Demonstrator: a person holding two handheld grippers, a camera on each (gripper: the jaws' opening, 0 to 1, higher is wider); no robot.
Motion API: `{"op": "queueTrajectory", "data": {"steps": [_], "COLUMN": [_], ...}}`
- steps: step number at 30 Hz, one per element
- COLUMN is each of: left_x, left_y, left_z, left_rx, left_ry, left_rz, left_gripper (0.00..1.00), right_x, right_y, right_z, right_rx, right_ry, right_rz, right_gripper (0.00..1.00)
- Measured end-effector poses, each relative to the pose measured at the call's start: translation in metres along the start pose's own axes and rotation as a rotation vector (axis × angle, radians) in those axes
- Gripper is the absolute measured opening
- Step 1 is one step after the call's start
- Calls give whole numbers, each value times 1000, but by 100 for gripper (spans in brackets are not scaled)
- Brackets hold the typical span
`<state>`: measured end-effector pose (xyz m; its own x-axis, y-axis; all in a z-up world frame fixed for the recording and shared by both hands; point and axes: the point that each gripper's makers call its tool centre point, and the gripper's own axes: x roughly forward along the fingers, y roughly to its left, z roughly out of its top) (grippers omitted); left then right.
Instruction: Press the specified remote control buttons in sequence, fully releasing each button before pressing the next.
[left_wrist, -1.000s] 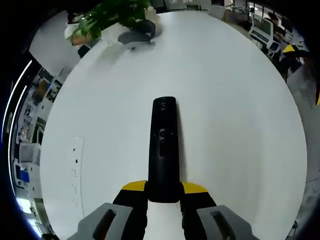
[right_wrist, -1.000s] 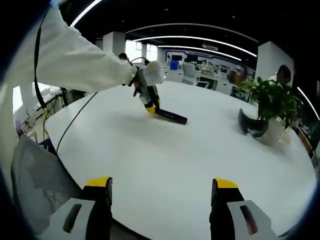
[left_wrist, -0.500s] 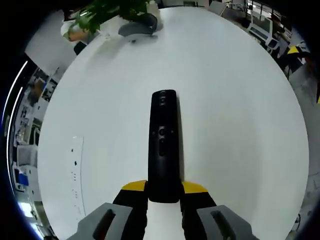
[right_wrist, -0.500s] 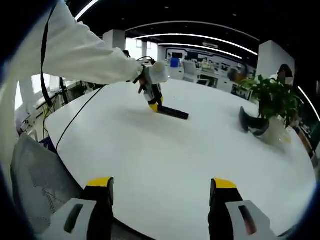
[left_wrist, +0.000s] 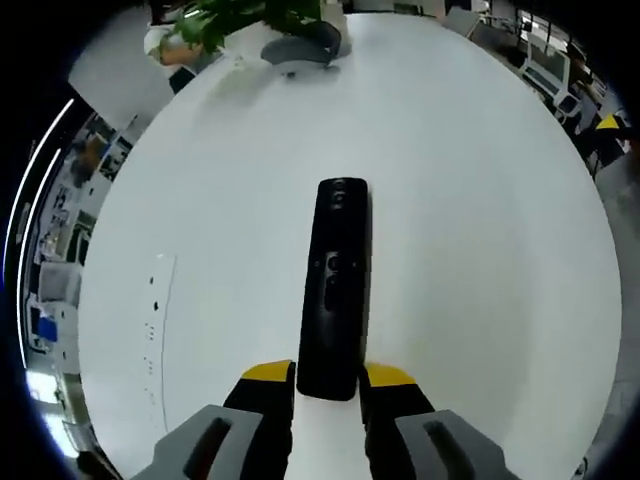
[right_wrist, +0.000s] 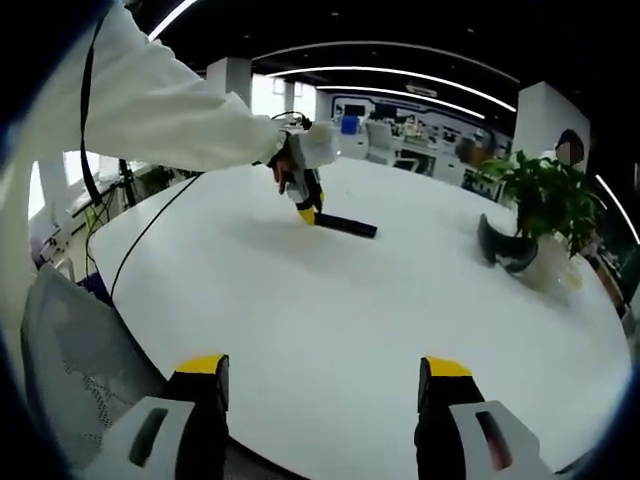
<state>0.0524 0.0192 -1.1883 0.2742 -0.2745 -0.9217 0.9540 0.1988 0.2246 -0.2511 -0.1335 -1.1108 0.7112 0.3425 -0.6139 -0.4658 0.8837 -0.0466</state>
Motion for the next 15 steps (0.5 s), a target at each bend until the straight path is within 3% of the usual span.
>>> {"op": "queueTrajectory", "data": {"steps": [6, 9, 12, 15], "left_x": [-6, -10, -16, -26], "left_y": [9, 8, 2, -6], "left_z": [-5, -9, -21, -26], "left_rx": [-137, -239, -262, -283], "left_ry": [-38, -56, -31, -44], "left_rz": [139, 142, 118, 116], "left_gripper": [36, 50, 61, 64], "right_x": [-1, -1, -2, -4], "right_y": [-1, -3, -4, -8], "right_z": [1, 2, 4, 6], "right_rx": [-8, -10, -7, -5], "right_ry": [-6, -16, -24, -37], "right_rz": [-9, -15, -23, -40], "right_gripper": [77, 77, 77, 78]}}
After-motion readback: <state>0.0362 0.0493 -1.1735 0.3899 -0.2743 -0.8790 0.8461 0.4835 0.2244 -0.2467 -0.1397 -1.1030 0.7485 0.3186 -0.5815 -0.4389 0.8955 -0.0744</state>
